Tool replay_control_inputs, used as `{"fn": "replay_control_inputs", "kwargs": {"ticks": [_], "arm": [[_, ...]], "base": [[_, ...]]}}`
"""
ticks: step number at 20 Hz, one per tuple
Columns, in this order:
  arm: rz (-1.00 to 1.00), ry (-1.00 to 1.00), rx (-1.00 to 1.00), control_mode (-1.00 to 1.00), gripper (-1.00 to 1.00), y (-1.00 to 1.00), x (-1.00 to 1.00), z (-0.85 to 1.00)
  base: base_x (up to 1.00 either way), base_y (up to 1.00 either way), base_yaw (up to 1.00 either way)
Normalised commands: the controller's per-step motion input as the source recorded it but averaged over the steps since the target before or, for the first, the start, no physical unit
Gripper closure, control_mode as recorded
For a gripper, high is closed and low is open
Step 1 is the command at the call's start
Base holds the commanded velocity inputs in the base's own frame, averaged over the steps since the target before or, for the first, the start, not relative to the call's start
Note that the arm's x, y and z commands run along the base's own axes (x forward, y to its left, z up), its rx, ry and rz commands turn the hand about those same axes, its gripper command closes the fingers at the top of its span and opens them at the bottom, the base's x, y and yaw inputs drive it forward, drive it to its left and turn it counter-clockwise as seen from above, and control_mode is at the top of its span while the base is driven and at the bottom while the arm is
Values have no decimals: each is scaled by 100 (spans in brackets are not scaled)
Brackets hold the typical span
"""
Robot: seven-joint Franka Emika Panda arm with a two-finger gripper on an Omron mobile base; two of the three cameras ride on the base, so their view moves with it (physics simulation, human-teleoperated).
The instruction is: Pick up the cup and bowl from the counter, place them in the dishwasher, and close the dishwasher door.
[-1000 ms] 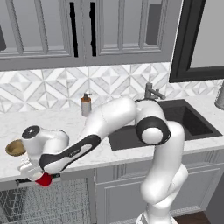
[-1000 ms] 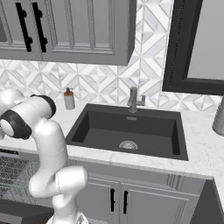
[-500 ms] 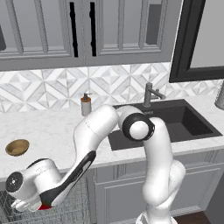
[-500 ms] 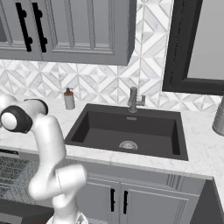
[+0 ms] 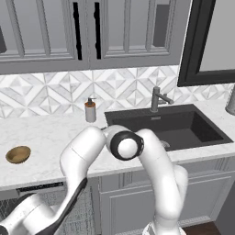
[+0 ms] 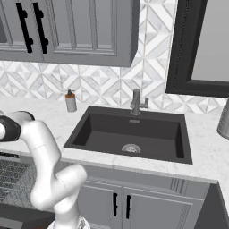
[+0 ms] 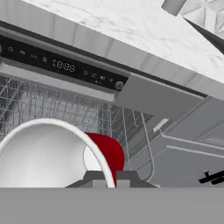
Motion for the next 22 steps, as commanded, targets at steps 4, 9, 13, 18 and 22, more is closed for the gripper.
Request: {"fn": "replay_control_inputs", "kwargs": {"ticks": [4, 9, 13, 18, 22], "arm": [[-20, 5, 0, -100, 100, -3, 66, -12], [-13, 4, 6, -100, 100, -16, 42, -28], [-9, 3, 3, -100, 100, -5, 19, -48], [-6, 7, 6, -100, 100, -15, 46, -35], [0, 5, 8, -100, 100, 0, 28, -33]], "base": [[0, 0, 0], [0, 0, 0], [0, 0, 0], [0, 0, 0], [0, 0, 0]]}}
